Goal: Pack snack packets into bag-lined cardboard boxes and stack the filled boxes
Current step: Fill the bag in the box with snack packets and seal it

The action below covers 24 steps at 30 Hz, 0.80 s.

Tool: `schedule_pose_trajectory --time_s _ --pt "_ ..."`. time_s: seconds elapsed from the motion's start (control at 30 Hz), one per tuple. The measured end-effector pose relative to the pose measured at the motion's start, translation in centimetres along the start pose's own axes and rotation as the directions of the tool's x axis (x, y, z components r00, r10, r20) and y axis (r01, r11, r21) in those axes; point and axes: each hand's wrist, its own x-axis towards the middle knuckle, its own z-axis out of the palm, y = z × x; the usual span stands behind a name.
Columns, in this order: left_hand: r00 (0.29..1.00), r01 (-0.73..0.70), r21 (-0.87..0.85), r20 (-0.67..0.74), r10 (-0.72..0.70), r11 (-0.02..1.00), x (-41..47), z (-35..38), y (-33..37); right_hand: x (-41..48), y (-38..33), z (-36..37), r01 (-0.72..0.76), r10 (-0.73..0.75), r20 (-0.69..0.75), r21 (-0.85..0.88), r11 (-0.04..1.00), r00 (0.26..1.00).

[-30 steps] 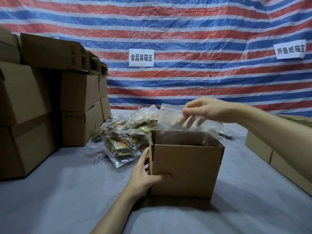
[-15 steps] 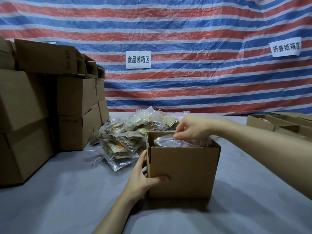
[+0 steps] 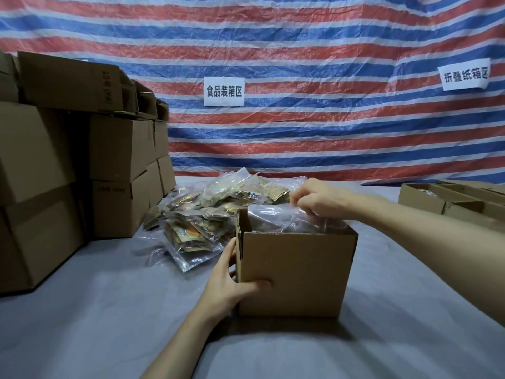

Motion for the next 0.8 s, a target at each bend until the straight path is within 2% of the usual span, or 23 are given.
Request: schedule_pose_trajectory --time_s 0.13,0.27,0.33,0.43,0.5,0.57,0.63,0.8 --pt "1.0 0.003 -0.009 -0.004 -0.003 1.0 0.0 0.1 0.0 -0.6 -0.7 0.2 0.003 0.0 0.027 -0.101 0.995 1.0" --pt "1.0 -0.002 -0.001 -0.015 0.002 1.0 0.0 0.2 -0.1 -1.2 -1.4 0.6 0.047 -0.018 0.103 -0.28 0.959 0.995" --pt "1.0 -0.004 0.007 -0.016 0.004 1.0 0.1 0.1 -0.2 -1.4 -1.9 0.9 0.039 -0.015 0.066 -0.379 0.924 0.998" --pt "1.0 0.004 0.009 -0.013 -0.004 1.0 0.0 0.0 -0.3 -1.8 -2.6 1.1 0.104 -0.127 -0.009 -0.529 0.843 0.992" --pt "1.0 0.002 0.017 -0.01 -0.001 1.0 0.0 0.0 -0.2 -1.9 -2.9 1.1 0.104 -0.087 0.06 -0.445 0.889 0.994" --pt "1.0 0.001 0.016 -0.001 -0.001 1.0 0.0 0.0 -0.2 -2.0 -3.2 1.1 -0.037 0.101 0.197 -0.308 0.951 0.975" --pt "1.0 0.002 0.005 0.002 -0.002 1.0 0.0 0.1 -0.2 -2.2 -3.4 1.3 -0.238 0.292 0.35 -0.191 0.952 0.89" --pt "1.0 -0.007 0.005 0.008 0.007 1.0 0.0 0.1 -0.1 -1.7 -3.2 1.0 -0.489 0.425 0.581 -0.052 0.871 0.695"
